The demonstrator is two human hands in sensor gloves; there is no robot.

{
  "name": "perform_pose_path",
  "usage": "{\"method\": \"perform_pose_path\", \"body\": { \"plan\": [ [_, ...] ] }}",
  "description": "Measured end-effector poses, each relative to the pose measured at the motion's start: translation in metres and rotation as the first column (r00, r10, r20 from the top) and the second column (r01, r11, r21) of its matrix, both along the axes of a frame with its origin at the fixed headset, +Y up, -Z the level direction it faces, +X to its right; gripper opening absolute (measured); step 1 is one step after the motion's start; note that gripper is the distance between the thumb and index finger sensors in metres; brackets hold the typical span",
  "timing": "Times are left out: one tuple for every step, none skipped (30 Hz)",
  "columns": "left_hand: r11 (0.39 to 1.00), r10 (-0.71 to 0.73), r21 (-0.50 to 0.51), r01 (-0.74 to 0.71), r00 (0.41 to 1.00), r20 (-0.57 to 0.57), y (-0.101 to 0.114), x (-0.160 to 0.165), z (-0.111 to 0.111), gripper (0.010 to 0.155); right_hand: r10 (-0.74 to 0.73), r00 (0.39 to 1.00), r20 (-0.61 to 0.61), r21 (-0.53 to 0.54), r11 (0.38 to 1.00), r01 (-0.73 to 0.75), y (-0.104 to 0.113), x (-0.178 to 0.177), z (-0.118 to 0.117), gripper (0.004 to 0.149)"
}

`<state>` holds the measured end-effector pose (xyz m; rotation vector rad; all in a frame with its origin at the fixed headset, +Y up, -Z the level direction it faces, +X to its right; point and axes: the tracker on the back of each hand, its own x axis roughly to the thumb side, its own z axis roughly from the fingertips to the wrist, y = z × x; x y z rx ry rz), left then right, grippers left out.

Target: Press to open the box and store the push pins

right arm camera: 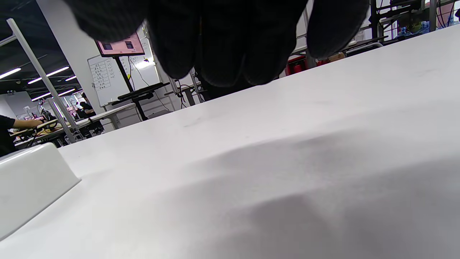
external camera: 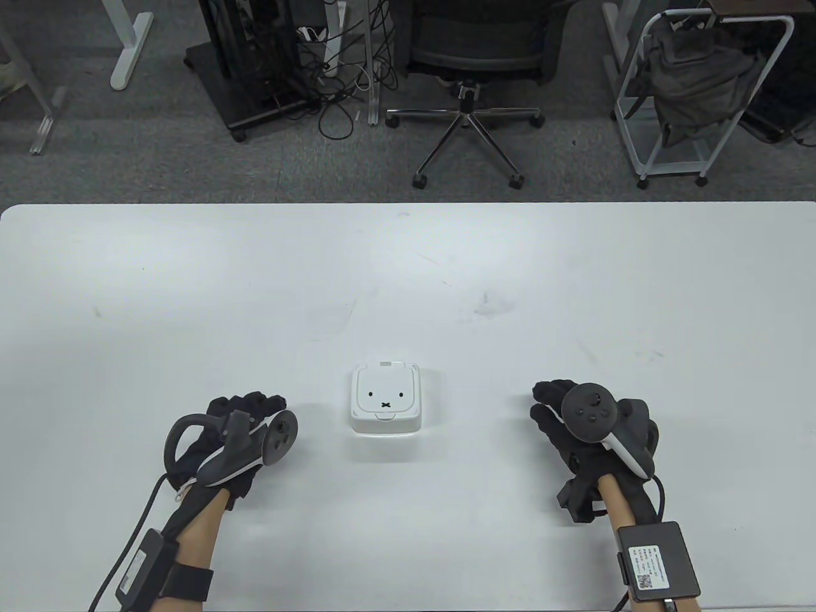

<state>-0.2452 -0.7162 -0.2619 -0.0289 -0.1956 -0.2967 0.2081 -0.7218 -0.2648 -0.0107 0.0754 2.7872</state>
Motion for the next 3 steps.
{"method": "perform_pose_path", "body": {
  "plan": [
    [1.0, 0.0, 0.0, 0.0, 1.0, -0.001, 0.0001, -0.0001, -0.0001, 0.053, -0.001, 1.0, -0.001, 0.0, 1.0, 0.001, -0.0002, -0.0001, 0.0, 0.052],
    [1.0, 0.001, -0.001, -0.001, 1.0, -0.001, -0.0001, -0.0004, -0.0004, 0.053, -0.002, 1.0, -0.003, -0.001, 1.0, 0.002, -0.0003, -0.0003, -0.0001, 0.052],
    [1.0, 0.002, -0.002, -0.002, 1.0, -0.003, 0.0002, -0.0003, -0.0003, 0.053, -0.005, 1.0, -0.006, -0.006, 1.0, 0.005, -0.0003, -0.0008, -0.0001, 0.052]
  ]
}}
